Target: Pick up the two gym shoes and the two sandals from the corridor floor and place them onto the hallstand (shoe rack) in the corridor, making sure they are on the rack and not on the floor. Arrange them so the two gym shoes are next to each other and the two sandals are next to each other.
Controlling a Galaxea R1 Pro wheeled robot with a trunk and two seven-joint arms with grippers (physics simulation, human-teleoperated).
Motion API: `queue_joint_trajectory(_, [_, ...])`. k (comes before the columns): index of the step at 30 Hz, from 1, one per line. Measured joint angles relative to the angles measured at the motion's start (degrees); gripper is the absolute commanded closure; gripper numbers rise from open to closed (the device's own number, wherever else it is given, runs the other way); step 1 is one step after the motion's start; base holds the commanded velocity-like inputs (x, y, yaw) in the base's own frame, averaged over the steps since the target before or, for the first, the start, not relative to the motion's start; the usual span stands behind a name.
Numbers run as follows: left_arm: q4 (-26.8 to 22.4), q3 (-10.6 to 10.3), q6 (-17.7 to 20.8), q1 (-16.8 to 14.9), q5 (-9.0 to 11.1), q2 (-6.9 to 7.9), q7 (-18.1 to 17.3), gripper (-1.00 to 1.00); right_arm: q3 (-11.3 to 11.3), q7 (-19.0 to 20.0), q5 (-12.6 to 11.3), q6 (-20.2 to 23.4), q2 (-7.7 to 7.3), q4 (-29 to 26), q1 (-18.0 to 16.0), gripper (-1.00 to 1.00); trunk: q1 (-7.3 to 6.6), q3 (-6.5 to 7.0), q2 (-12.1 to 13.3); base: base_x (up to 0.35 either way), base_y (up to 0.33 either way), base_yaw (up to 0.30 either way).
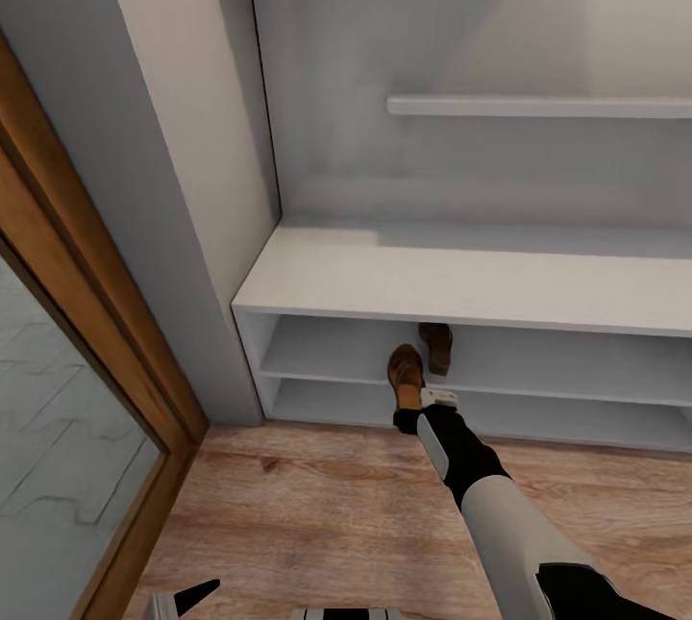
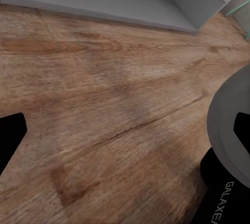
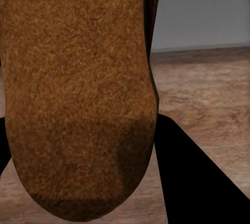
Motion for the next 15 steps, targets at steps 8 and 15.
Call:
queue_joint_trajectory(8, [0.00,0.05,-0.03,0.00,0.22,0.00,-0.04,-1.00,0.00,0.00,0.01,-0.03,0.00,0.02,0.00,1.00,0.00,0.00,0.00,0.183,0.000,0.000])
queue_joint_trajectory(15, [0.00,0.05,-0.09,0.00,0.32,0.04,-0.41,-1.00,0.00,0.00,0.06,-0.04,0.00,-0.28,0.00,1.00,-0.01,0.00,0.00,0.103,0.000,0.000])
